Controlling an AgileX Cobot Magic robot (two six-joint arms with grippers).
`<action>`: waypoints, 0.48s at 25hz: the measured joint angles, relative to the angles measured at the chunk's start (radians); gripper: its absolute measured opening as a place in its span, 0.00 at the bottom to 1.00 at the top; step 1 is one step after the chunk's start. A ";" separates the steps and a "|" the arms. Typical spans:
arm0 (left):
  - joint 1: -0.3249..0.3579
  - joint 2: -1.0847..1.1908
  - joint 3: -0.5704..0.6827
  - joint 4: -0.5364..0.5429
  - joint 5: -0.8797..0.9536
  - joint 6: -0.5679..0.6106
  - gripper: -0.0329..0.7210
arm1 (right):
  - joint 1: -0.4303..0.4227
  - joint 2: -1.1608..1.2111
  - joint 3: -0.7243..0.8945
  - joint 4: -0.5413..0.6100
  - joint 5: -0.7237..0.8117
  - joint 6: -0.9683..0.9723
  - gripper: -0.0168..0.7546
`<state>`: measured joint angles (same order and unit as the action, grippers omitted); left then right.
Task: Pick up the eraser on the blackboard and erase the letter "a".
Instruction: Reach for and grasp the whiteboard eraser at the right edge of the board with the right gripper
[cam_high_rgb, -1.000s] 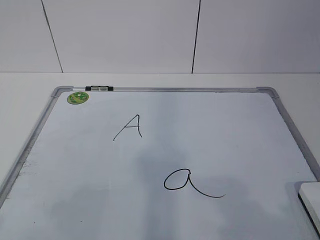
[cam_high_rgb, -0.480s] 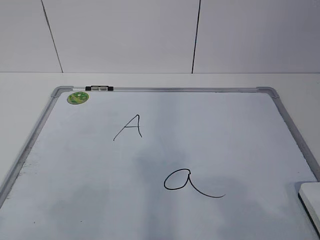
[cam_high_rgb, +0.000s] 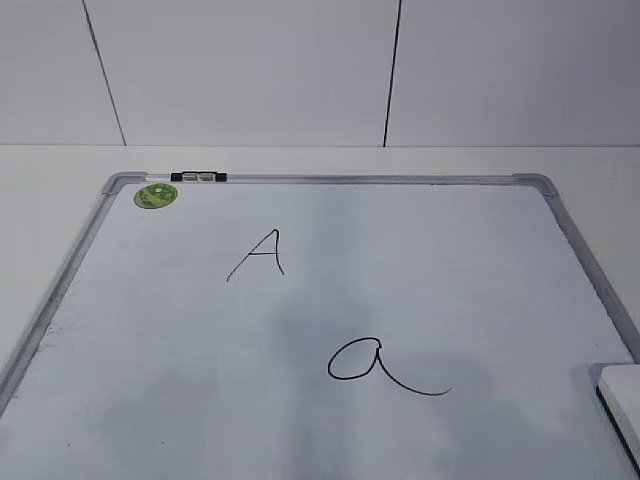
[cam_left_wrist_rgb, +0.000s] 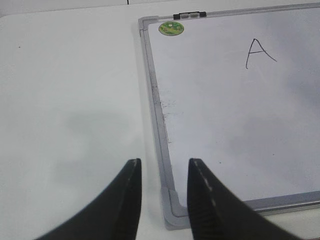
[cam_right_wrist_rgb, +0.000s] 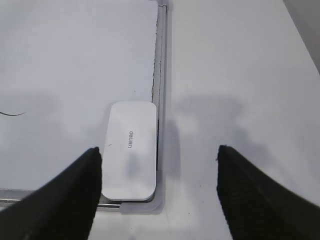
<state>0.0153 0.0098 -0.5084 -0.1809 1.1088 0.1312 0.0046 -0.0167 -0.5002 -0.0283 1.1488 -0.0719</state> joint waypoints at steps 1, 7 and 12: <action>0.000 0.000 0.000 0.000 0.000 0.000 0.35 | 0.000 0.000 0.000 0.000 0.000 0.000 0.77; 0.000 0.000 0.000 0.000 0.000 0.000 0.36 | 0.000 0.000 0.000 0.000 0.000 0.000 0.77; 0.000 0.000 0.000 0.000 0.000 0.000 0.36 | 0.000 0.000 0.000 0.000 0.000 0.000 0.77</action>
<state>0.0153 0.0098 -0.5084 -0.1809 1.1088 0.1312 0.0046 -0.0167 -0.5002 -0.0283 1.1488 -0.0719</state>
